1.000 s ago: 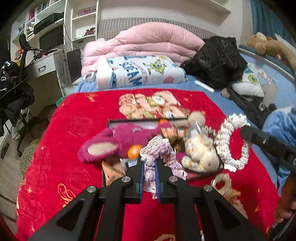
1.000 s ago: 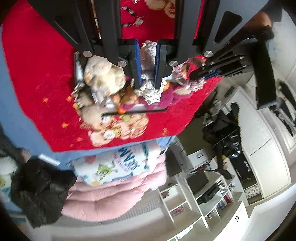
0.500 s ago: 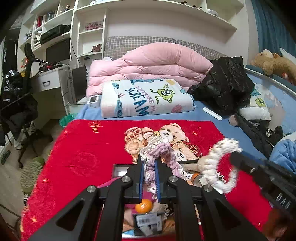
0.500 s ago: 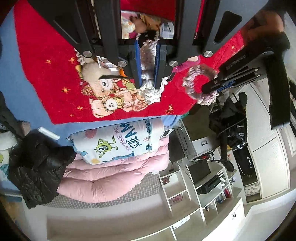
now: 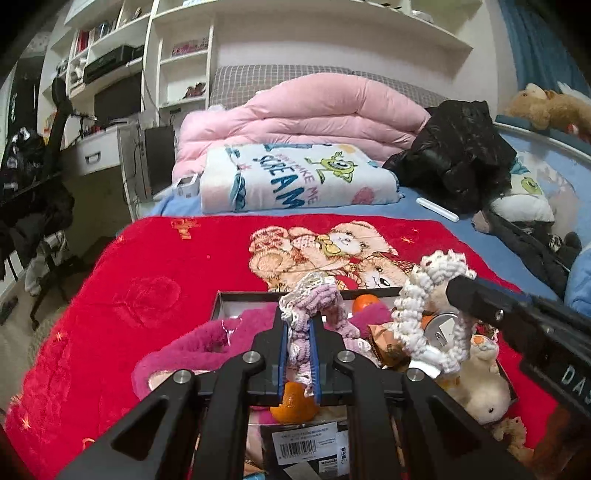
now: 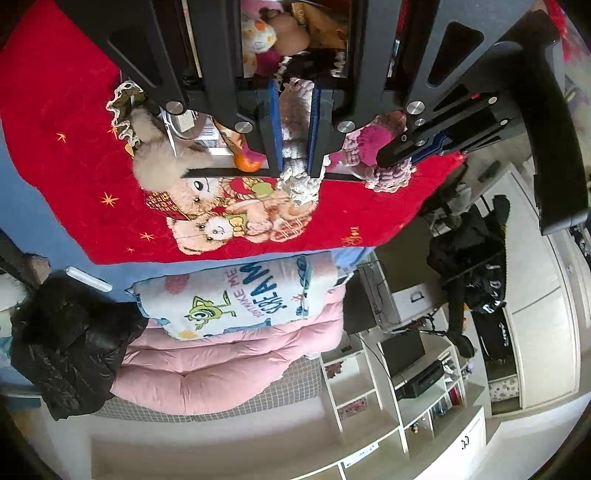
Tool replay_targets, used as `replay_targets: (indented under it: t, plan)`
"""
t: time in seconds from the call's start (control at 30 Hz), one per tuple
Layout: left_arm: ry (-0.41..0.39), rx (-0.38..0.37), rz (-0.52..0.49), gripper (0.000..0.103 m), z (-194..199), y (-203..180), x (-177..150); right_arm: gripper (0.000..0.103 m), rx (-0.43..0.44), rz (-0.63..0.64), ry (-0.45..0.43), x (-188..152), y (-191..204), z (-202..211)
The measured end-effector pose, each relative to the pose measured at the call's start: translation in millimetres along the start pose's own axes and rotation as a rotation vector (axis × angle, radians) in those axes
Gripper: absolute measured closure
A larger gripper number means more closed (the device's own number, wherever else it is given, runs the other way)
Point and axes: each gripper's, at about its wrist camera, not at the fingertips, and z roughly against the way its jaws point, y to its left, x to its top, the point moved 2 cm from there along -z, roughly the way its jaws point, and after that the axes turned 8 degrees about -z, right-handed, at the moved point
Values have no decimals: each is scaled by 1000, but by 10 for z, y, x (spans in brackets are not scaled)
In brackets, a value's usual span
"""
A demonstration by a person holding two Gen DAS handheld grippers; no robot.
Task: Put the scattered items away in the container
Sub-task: 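Carry both scrunchies over the tray and lower them in with both tools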
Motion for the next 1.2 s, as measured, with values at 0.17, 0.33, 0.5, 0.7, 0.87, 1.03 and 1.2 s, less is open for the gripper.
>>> replay_targets:
  t: [0.17,0.33,0.5,0.7,0.87,1.03,1.2]
  plan:
    - [19,-6,11,92,-102,-24,-62,90,12,-9,33,-76,-38,-127]
    - [65,1,11,92,-281,-42,-150,90,-4,-50,71,-160,-167,-295]
    - [92,-1,-5,92,-397,-96,-223,90,-15,-88,97,-227,-308,-406]
    - [103,-3,-19,92,-417,-137,-254,90,-28,-90,124,-295,-341,-504]
    - [108,-18,-16,92,-427,-150,-266,90,-42,-61,125,-316,-280,-517]
    - [117,-20,-22,92,-441,-172,-279,89,-27,-74,135,-335,-272,-541]
    - [120,-12,-28,92,-432,-169,-274,85,-20,-81,141,-347,-292,-557]
